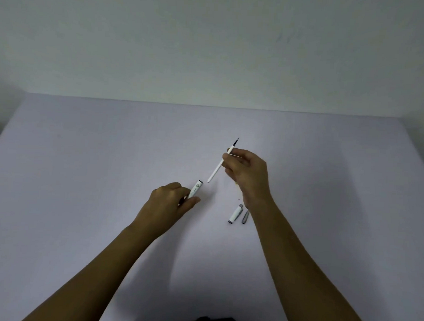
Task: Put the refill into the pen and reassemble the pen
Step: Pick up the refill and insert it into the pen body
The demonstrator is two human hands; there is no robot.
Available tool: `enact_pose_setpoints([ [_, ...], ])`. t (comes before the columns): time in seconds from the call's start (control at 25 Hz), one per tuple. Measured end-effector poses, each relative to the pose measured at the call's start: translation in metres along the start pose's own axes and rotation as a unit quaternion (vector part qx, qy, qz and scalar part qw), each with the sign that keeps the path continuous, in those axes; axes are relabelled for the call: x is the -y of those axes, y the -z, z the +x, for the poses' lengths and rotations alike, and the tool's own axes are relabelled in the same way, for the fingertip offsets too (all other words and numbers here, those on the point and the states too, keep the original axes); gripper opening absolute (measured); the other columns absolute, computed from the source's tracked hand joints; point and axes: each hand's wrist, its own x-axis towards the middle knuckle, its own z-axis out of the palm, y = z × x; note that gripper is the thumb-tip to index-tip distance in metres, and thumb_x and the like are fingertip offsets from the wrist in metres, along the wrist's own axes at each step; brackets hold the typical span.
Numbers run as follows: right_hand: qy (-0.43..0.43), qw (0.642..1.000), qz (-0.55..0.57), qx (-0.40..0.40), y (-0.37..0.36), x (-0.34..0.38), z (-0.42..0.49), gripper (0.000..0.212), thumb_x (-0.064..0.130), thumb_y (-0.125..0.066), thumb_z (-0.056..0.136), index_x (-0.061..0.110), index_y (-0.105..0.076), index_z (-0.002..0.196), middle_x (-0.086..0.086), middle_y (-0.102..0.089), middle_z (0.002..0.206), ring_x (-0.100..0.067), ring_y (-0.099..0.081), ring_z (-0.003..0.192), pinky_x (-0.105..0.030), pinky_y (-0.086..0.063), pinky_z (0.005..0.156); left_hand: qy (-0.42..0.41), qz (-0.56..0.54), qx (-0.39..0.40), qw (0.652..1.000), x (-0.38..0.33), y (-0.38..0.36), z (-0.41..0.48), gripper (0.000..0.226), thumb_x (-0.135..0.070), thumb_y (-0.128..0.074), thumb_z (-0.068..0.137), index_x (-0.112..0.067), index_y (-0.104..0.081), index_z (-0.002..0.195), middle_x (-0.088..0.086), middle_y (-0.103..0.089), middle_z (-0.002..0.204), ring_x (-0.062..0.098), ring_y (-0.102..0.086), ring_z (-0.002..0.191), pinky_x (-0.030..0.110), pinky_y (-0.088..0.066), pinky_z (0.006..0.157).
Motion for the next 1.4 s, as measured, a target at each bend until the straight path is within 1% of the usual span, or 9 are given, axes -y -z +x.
enact_pose_setpoints([
  [0.32, 0.027, 1.000, 0.006, 0.006, 0.002, 0.012, -0.030, 0.010, 0.015, -0.071, 0.079, 0.021, -0.069, 0.087, 0.002, -0.072, 0.078, -0.007, -0.069, 0.074, -0.018, -0.055, 0.066, -0.044, 0.016, -0.012, 0.999, -0.017, 0.016, -0.008, 0.029, -0.028, -0.065, 0.084, -0.007, -0.062, 0.065, -0.002, -0.040, 0.056, 0.018, -0.040, 0.048, 0.022, -0.025, 0.047],
  [0.44, 0.045, 0.999, 0.018, -0.001, 0.007, 0.019, -0.034, 0.010, 0.014, -0.070, 0.081, 0.021, -0.068, 0.088, 0.002, -0.071, 0.077, -0.005, -0.069, 0.071, -0.018, -0.055, 0.067, -0.048, 0.026, -0.004, 0.998, -0.022, 0.018, -0.013, 0.029, -0.030, -0.064, 0.085, -0.006, -0.063, 0.068, -0.001, -0.043, 0.058, 0.022, -0.046, 0.050, 0.027, -0.030, 0.050],
  [0.64, 0.056, 0.998, -0.008, 0.016, 0.002, 0.024, -0.043, 0.010, 0.015, -0.070, 0.080, 0.021, -0.069, 0.089, -0.004, -0.072, 0.086, -0.014, -0.069, 0.082, -0.023, -0.055, 0.073, -0.064, 0.027, -0.021, 0.997, -0.031, 0.024, -0.015, 0.030, -0.030, -0.064, 0.085, -0.005, -0.063, 0.069, 0.001, -0.046, 0.059, 0.026, -0.051, 0.051, 0.030, -0.035, 0.049],
  [0.8, 0.048, 0.998, -0.024, 0.042, -0.001, 0.025, -0.049, 0.007, 0.018, -0.070, 0.080, 0.024, -0.068, 0.083, -0.001, -0.073, 0.084, -0.017, -0.070, 0.086, -0.025, -0.056, 0.075, -0.023, 0.023, -0.048, 0.998, -0.037, 0.032, -0.013, 0.032, -0.036, -0.059, 0.087, -0.007, -0.063, 0.075, 0.008, -0.060, 0.065, 0.027, -0.054, 0.056, 0.038, -0.045, 0.052],
  [0.92, 0.045, 0.995, -0.053, 0.067, -0.004, 0.027, -0.052, 0.003, 0.024, -0.070, 0.079, 0.023, -0.068, 0.082, 0.002, -0.073, 0.080, -0.013, -0.070, 0.081, -0.029, -0.057, 0.082, 0.003, -0.005, -0.055, 0.998, -0.040, 0.035, -0.012, 0.028, -0.034, -0.061, 0.087, -0.007, -0.061, 0.077, 0.011, -0.064, 0.061, 0.028, -0.057, 0.054, 0.039, -0.047, 0.056],
  [1.04, 0.060, 0.994, -0.065, 0.066, -0.006, 0.031, -0.055, 0.008, 0.032, -0.067, 0.082, 0.026, -0.068, 0.077, 0.005, -0.073, 0.078, -0.010, -0.072, 0.079, -0.031, -0.058, 0.083, 0.013, -0.003, -0.057, 0.998, -0.040, 0.035, -0.014, 0.026, -0.032, -0.063, 0.086, -0.007, -0.063, 0.082, 0.012, -0.066, 0.064, 0.029, -0.060, 0.056, 0.040, -0.049, 0.057],
  [1.24, 0.083, 0.987, -0.127, 0.056, -0.002, 0.028, -0.053, 0.012, 0.039, -0.067, 0.080, 0.031, -0.069, 0.071, 0.000, -0.073, 0.081, -0.021, -0.069, 0.089, -0.041, -0.055, 0.091, -0.008, 0.010, -0.084, 0.996, -0.038, 0.034, -0.018, 0.015, -0.019, -0.066, 0.084, -0.004, -0.066, 0.084, 0.012, -0.068, 0.069, 0.029, -0.060, 0.058, 0.037, -0.046, 0.054],
  [1.32, 0.064, 0.983, -0.146, 0.088, 0.000, 0.025, -0.051, 0.018, 0.048, -0.067, 0.075, 0.031, -0.071, 0.074, 0.002, -0.074, 0.085, -0.018, -0.069, 0.091, -0.040, -0.055, 0.092, -0.009, 0.014, -0.096, 0.995, -0.038, 0.035, -0.019, 0.013, -0.017, -0.067, 0.084, -0.004, -0.066, 0.081, 0.012, -0.066, 0.066, 0.029, -0.059, 0.056, 0.034, -0.042, 0.052],
  [1.4, 0.045, 0.983, -0.142, 0.106, 0.005, 0.023, -0.046, 0.031, 0.064, -0.060, 0.070, 0.035, -0.069, 0.078, 0.009, -0.074, 0.088, -0.008, -0.069, 0.088, -0.030, -0.055, 0.085, -0.010, 0.018, -0.106, 0.994, -0.039, 0.035, -0.019, 0.013, -0.016, -0.068, 0.083, -0.004, -0.066, 0.078, 0.011, -0.064, 0.062, 0.029, -0.056, 0.052, 0.032, -0.038, 0.049],
])
